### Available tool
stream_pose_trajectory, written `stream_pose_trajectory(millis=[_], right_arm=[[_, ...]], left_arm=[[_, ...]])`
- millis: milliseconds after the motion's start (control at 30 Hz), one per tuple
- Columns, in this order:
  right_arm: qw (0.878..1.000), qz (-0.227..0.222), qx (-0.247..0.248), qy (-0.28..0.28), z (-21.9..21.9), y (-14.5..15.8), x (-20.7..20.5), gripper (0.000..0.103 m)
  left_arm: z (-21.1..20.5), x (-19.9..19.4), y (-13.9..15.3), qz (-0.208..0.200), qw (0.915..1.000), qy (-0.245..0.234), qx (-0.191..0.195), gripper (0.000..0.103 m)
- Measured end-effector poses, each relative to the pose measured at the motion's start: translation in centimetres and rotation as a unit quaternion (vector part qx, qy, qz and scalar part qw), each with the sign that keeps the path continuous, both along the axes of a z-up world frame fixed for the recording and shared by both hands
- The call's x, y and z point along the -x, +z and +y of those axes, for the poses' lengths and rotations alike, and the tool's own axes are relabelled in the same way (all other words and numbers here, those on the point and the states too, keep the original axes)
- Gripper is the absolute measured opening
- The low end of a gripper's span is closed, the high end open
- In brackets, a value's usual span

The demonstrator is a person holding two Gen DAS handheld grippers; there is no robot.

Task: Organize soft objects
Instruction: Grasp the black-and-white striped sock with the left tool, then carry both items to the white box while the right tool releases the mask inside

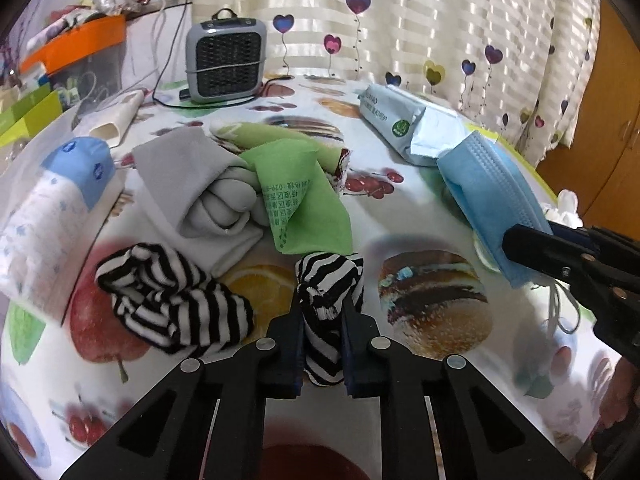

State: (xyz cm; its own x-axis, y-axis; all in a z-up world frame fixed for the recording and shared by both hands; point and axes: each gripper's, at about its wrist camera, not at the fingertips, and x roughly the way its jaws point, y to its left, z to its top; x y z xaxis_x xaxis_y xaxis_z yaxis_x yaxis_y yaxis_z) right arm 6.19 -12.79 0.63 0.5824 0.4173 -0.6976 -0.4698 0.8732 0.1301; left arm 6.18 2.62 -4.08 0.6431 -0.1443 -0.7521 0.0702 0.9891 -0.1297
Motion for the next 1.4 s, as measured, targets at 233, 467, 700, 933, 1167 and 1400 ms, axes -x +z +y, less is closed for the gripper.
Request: stream_pose_trajectory(millis=[233,467,700,933,1167,1400], right_arm=[[1.000,-0.014,-0.013,-0.001,-0.8,1.0,0.9,0.019],[0.999,-0.035,-0.025,-0.015,-2.4,2.4,1.7,0.019],[0.997,-0.045,-0.028,-0.052,-5.4,3.2,1.4,0.019],[0.994,-0.058,-0.026,-0.092,-8.7,3.9,0.9,0.019],[0.986,-0.068,-0.021,-0.147,-12.8,4.6,0.1,0.019],[0.980,-0.063,-0.016,-0.190,-16.3,4.2,-1.0,0.019]], left_arm=[[-0.3,2.5,3.0,-0.039,0.9991,0.002,0.019,0.013],[-0.9,3.6,5.7,-0.070,0.9971,0.003,0.029,0.013],[-3.3,2.8,7.0,-0.083,0.9957,-0.023,0.033,0.013],[-6.0,1.3,8.0,-0.091,0.9938,-0.052,0.038,0.013],[-9.4,-0.3,9.1,-0.103,0.9899,-0.088,0.042,0.013],[-12.9,-2.2,9.6,-0.106,0.9860,-0.121,0.045,0.013]])
